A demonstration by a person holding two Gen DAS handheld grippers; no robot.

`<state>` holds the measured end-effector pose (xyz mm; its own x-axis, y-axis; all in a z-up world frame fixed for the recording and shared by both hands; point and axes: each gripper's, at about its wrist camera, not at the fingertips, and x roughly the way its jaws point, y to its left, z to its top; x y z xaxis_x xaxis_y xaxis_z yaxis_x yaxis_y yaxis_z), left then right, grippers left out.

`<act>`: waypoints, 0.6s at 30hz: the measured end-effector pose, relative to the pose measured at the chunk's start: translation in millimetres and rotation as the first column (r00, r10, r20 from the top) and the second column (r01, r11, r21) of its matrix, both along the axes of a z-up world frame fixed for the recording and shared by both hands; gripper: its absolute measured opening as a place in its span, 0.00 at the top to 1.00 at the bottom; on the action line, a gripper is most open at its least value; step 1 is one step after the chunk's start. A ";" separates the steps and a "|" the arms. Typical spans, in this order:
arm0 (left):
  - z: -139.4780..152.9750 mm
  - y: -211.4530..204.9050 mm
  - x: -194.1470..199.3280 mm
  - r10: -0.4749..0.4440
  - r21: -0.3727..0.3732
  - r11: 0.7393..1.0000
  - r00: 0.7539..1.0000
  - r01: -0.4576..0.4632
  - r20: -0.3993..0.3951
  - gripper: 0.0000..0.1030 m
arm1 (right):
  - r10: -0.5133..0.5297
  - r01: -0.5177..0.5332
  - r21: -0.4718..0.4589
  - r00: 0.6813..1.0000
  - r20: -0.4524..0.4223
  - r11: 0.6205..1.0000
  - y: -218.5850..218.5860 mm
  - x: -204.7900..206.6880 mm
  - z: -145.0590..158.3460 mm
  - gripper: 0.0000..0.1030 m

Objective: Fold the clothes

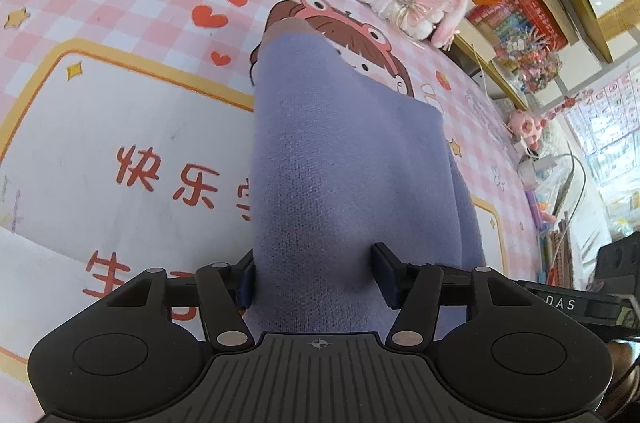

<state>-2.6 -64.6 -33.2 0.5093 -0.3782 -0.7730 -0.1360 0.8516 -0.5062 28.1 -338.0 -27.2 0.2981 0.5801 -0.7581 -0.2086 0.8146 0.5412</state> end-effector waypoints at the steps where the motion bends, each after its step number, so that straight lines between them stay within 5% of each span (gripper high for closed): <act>1: 3.8 -3.1 -0.4 -0.012 0.023 1.000 1.000 0.011 0.014 0.50 | 0.009 -0.008 -0.012 1.000 0.022 1.000 1.9 -2.2 3.4 0.70; 7: 22.2 -9.6 -1.6 -0.056 0.079 0.996 0.995 0.049 0.083 0.51 | 0.064 -0.043 -0.115 0.981 0.182 0.992 16.7 -17.2 28.5 0.72; 18: 33.5 4.9 -6.0 -0.052 0.069 0.997 0.991 0.043 0.127 0.51 | 0.083 -0.048 -0.141 0.962 0.259 0.989 34.7 -22.7 42.9 0.73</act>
